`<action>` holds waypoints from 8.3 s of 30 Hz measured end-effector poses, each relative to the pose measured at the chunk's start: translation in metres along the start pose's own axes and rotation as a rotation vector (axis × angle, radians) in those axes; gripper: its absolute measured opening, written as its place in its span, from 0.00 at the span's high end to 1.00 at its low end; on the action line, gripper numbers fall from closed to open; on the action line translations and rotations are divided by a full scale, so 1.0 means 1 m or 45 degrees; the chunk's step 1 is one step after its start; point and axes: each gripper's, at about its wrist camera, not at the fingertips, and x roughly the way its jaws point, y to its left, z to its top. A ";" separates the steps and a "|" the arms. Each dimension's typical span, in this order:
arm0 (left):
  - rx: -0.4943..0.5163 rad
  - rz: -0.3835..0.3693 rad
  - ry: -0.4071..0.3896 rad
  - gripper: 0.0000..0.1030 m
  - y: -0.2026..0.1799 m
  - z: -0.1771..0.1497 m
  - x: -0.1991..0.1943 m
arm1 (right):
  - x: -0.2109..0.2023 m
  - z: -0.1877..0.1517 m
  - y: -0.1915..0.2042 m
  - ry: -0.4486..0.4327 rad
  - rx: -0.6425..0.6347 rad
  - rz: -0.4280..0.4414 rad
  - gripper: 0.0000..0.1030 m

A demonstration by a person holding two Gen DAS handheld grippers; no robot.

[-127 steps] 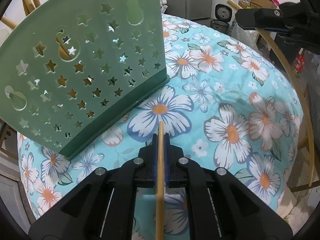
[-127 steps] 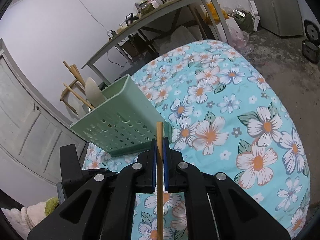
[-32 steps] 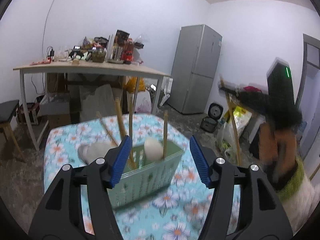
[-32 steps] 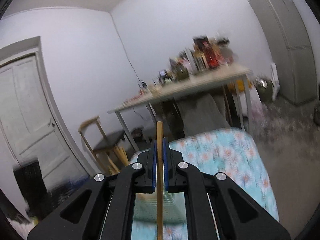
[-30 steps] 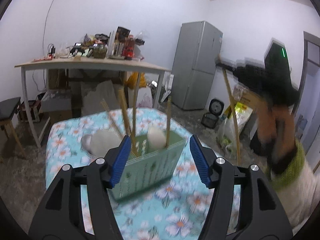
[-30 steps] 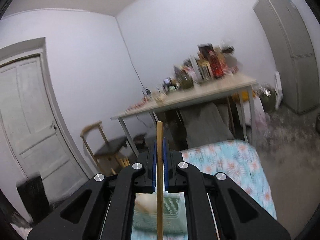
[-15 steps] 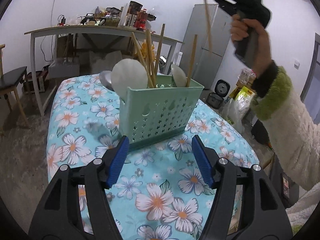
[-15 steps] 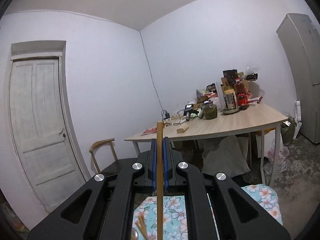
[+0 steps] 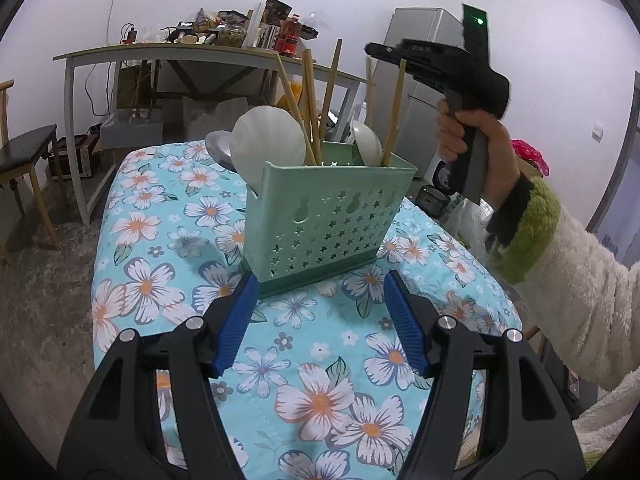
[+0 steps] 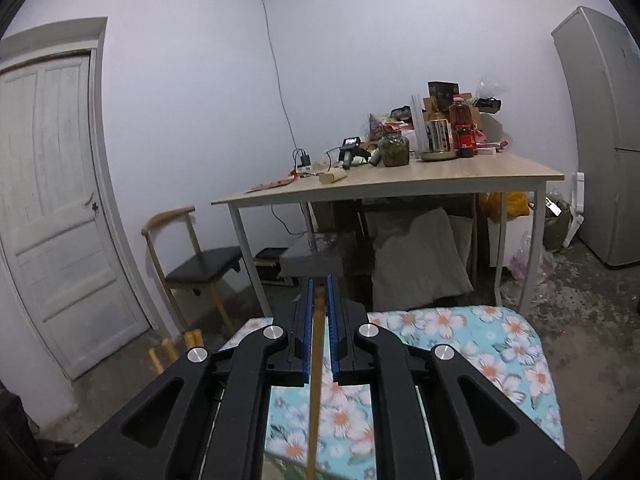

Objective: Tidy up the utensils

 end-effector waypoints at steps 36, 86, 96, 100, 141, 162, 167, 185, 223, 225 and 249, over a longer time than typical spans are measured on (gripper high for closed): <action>-0.088 0.799 -0.091 0.08 -0.072 0.007 -0.017 | -0.183 -0.160 0.033 0.357 0.123 -0.310 0.21; -0.164 1.051 0.098 0.08 -0.065 -0.013 -0.024 | -0.223 -0.179 -0.005 0.342 0.245 -0.485 0.19; -0.272 1.124 0.049 0.08 -0.047 -0.017 -0.049 | -0.214 -0.184 0.007 0.354 0.229 -0.464 0.19; -0.279 1.129 0.029 0.08 -0.048 -0.016 -0.050 | -0.217 -0.183 0.006 0.344 0.230 -0.476 0.19; -0.233 1.122 0.063 0.08 -0.061 -0.017 -0.038 | -0.213 -0.176 0.015 0.343 0.136 -0.448 0.19; -0.227 1.111 0.041 0.08 -0.061 -0.013 -0.041 | -0.213 -0.173 0.019 0.333 0.125 -0.431 0.19; -0.219 1.101 0.042 0.08 -0.063 -0.012 -0.041 | -0.213 -0.173 0.020 0.331 0.125 -0.428 0.19; -0.158 1.016 0.163 0.08 -0.067 -0.018 -0.027 | -0.225 -0.172 0.011 0.327 0.151 -0.467 0.19; -0.153 1.002 0.165 0.08 -0.068 -0.017 -0.028 | -0.221 -0.172 0.015 0.333 0.135 -0.447 0.19; -0.152 1.002 0.165 0.08 -0.068 -0.017 -0.029 | -0.220 -0.172 0.015 0.333 0.134 -0.447 0.19; -0.152 1.000 0.160 0.08 -0.069 -0.015 -0.029 | -0.219 -0.172 0.016 0.335 0.133 -0.442 0.19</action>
